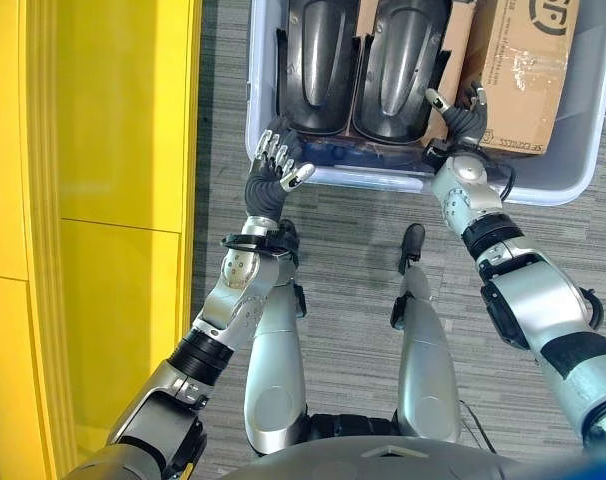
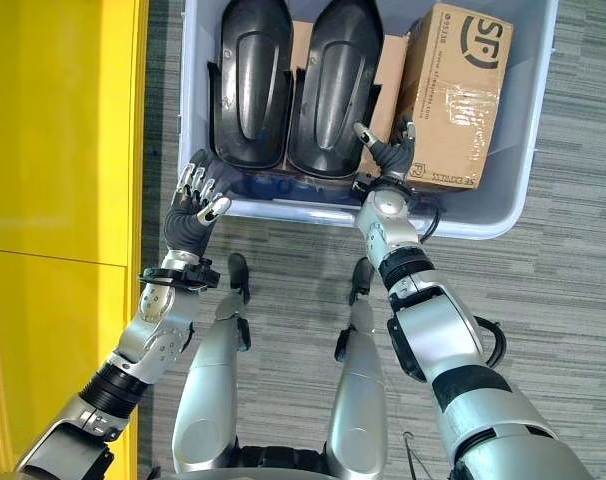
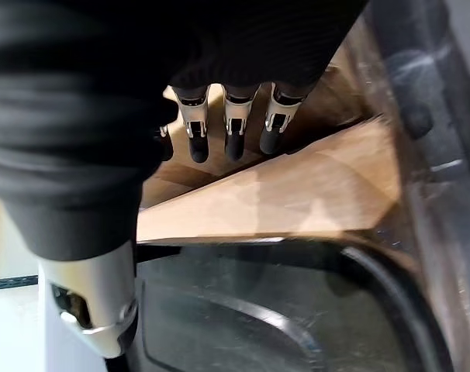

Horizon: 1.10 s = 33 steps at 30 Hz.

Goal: Move parts from the plastic box to the shelf.

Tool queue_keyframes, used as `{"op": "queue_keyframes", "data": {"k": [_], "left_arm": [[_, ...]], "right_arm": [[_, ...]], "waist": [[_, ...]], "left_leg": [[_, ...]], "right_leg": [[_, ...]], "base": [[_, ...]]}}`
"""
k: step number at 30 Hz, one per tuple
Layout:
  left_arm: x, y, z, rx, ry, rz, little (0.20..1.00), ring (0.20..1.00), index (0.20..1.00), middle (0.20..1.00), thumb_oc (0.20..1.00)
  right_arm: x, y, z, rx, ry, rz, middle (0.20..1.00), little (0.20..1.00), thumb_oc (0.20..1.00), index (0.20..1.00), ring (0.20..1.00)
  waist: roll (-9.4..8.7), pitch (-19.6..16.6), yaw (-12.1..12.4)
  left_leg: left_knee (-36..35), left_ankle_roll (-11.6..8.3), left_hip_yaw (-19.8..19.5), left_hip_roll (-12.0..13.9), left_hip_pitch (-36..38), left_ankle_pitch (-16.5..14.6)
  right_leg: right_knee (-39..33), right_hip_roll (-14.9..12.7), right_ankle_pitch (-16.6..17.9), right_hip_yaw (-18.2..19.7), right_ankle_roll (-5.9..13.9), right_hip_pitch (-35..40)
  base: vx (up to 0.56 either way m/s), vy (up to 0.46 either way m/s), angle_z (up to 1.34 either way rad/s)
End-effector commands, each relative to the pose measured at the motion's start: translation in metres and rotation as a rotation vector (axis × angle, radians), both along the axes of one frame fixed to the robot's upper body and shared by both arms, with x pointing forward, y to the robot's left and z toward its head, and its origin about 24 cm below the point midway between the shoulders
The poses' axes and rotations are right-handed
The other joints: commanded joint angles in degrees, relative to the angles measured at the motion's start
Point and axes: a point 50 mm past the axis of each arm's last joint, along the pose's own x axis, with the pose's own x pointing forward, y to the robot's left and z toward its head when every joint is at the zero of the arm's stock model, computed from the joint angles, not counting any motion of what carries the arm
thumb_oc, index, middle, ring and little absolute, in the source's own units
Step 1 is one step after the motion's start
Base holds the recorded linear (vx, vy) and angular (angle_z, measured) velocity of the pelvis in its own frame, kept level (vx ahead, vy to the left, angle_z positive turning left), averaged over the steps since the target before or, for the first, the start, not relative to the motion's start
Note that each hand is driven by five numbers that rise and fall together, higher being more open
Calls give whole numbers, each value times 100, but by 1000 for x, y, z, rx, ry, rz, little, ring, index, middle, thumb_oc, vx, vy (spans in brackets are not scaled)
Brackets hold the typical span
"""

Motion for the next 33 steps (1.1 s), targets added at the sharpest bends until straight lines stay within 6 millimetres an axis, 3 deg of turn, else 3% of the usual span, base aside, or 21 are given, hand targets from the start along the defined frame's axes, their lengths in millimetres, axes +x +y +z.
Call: {"op": "queue_keyframes", "data": {"k": [1,15,33], "left_arm": [[-14,-12,23,-27,-143,-81,1000,1000,1000,1000,1000],[-14,-18,26,-30,-156,-91,1000,1000,1000,1000,1000],[-14,-18,31,-36,-172,-80,1000,1000,1000,1000,1000]], "right_arm": [[4,-12,34,-30,-81,-38,1000,1000,1000,1000,1000],[2,-43,10,-49,72,-152,1000,1000,1000,1000,1000],[6,-37,35,-203,23,-155,1000,1000,1000,1000,1000]], "waist": [[362,-116,35],[457,-57,142],[353,-46,202]], "left_leg": [[106,-21,-438,51,-16,-358],[170,-3,-503,4,-145,-381],[536,73,-690,-18,-657,-511]], "right_leg": [[1209,-519,-847,47,285,-206],[1240,-540,-883,29,304,-247],[1400,-488,-951,-43,277,-505]], "base": [[0,0,0],[1,2,3],[1,-1,2]]}}
